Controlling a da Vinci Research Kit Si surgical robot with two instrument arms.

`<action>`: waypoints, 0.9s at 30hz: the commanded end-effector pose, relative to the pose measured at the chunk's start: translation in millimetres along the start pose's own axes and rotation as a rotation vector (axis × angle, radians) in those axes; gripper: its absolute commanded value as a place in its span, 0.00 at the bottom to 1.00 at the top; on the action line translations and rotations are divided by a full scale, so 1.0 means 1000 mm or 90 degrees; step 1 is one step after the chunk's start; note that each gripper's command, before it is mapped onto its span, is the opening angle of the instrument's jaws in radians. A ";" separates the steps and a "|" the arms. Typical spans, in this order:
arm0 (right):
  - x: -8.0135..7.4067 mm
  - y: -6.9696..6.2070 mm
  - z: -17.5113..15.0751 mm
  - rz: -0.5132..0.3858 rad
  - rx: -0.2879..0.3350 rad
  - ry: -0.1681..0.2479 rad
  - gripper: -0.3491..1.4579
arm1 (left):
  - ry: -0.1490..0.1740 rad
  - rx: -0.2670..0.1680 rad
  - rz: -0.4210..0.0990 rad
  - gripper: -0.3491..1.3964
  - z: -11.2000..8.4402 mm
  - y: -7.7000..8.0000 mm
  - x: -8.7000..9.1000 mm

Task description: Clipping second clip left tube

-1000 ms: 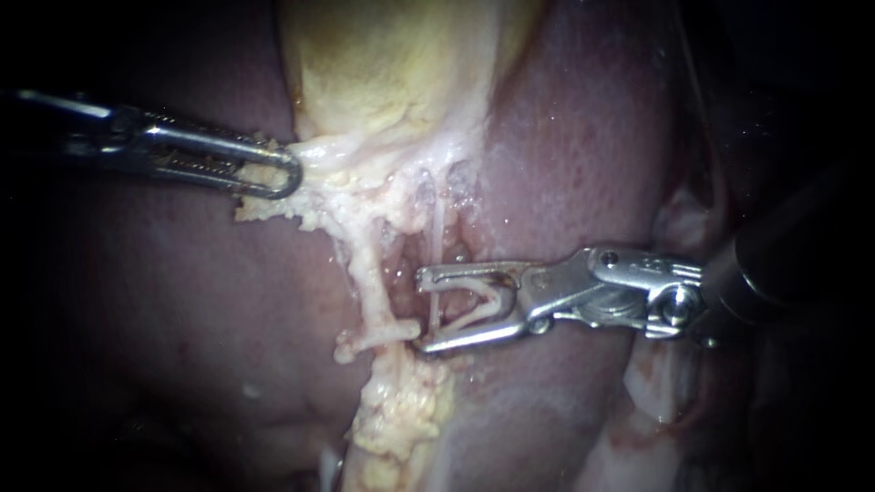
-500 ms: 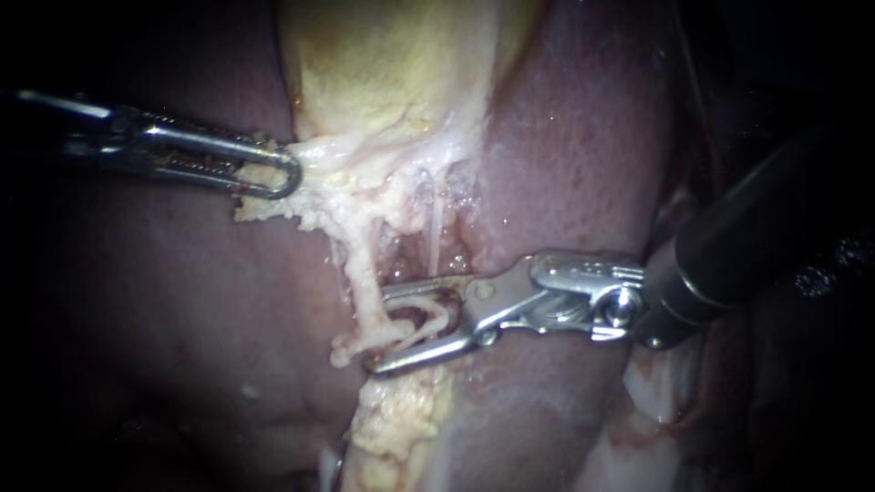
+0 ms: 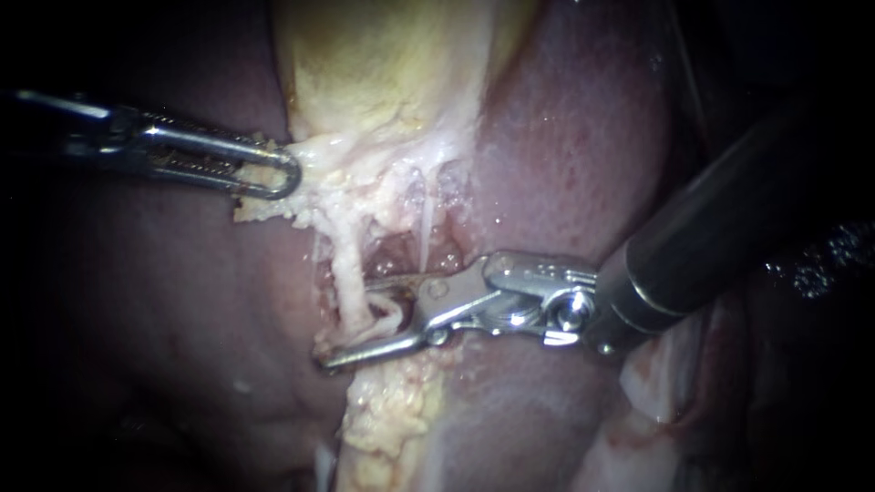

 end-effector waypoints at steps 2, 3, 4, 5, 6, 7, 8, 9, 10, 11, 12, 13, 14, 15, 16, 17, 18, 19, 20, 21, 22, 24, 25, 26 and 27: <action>0.0002 -0.0004 0.0000 0.006 0.002 0.001 0.44 | 0.000 0.000 0.000 0.00 0.0000 0.0000 0.0000; 0.0002 -0.0006 0.0001 0.006 0.004 0.003 0.44 | 0.000 0.000 0.000 0.00 0.0000 0.0000 0.0000; 0.0002 -0.0009 0.0001 0.009 0.004 0.005 0.44 | 0.000 0.000 0.000 0.00 0.0000 0.0000 0.0000; 0.0003 -0.0012 0.0001 0.009 0.007 0.004 0.44 | 0.000 0.000 0.000 0.00 0.0000 0.0000 0.0000; 0.0003 -0.0016 0.0001 0.013 0.012 0.002 0.44 | 0.000 0.000 0.000 0.00 0.0000 0.0000 0.0000; 0.0004 -0.0019 0.0001 0.012 0.016 0.003 0.44 | 0.000 0.000 0.000 0.00 0.0000 0.0000 0.0000; 0.0005 -0.0023 0.0001 0.012 0.022 0.002 0.44 | 0.000 0.000 0.000 0.00 0.0000 0.0000 0.0000; 0.0006 -0.0028 0.0001 0.012 0.028 0.000 0.44 | 0.000 0.000 0.000 0.00 0.0000 0.0000 0.0000; 0.0006 -0.0032 0.0001 0.012 0.033 0.001 0.44 | 0.000 0.000 0.000 0.00 0.0000 0.0000 0.0000; 0.0007 -0.0036 0.0000 0.011 0.038 -0.001 0.44 | 0.000 0.000 0.000 0.00 0.0000 0.0000 0.0000; 0.0008 -0.0041 -0.0001 0.011 0.046 -0.001 0.43 | 0.000 0.000 0.000 0.00 -0.0001 0.0000 0.0000; 0.0008 -0.0044 -0.0001 0.010 0.050 -0.002 0.43 | 0.000 0.000 0.000 0.00 -0.0001 0.0000 0.0000; 0.0009 -0.0047 -0.0002 0.013 0.055 -0.003 0.42 | 0.000 0.000 0.000 0.00 -0.0001 0.0000 0.0000; 0.0010 -0.0051 -0.0003 0.013 0.061 -0.005 0.42 | 0.000 0.000 0.000 0.00 -0.0001 0.0000 0.0000; 0.0011 -0.0053 -0.0004 0.012 0.066 -0.006 0.42 | 0.000 0.000 0.000 0.00 -0.0001 0.0000 0.0001; 0.0012 -0.0055 -0.0005 0.011 0.071 -0.007 0.42 | 0.000 0.000 0.000 0.00 -0.0002 0.0000 0.0001; 0.0013 -0.0057 -0.0006 0.011 0.075 -0.009 0.41 | 0.000 0.000 0.000 0.00 -0.0002 0.0000 0.0001; 0.0014 -0.0059 -0.0008 0.011 0.080 -0.009 0.41 | 0.000 -0.001 0.000 0.00 -0.0002 0.0000 0.0001; 0.0015 -0.0059 -0.0009 0.015 0.077 -0.009 0.40 | 0.000 -0.001 0.000 0.00 -0.0002 0.0000 0.0001; 0.0016 -0.0060 -0.0010 0.023 0.072 -0.005 0.40 | 0.000 -0.001 0.000 0.00 -0.0002 0.0000 0.0001; 0.0018 -0.0059 -0.0011 0.031 0.064 -0.002 0.38 | 0.000 -0.001 0.000 0.00 -0.0002 0.0000 0.0001; 0.0021 -0.0058 -0.0013 0.048 0.062 -0.001 0.35 | 0.000 -0.001 0.000 0.00 -0.0002 0.0000 0.0001; 0.0022 -0.0057 -0.0014 0.052 0.057 0.000 0.33 | -0.001 -0.001 0.000 0.00 -0.0002 0.0000 0.0001; 0.0023 -0.0057 -0.0014 0.056 0.055 0.001 0.31 | -0.001 -0.001 0.000 0.00 -0.0002 0.0000 0.0001; 0.0023 -0.0057 -0.0014 0.060 0.055 0.001 0.30 | -0.001 -0.001 0.000 0.00 -0.0002 0.0000 0.0001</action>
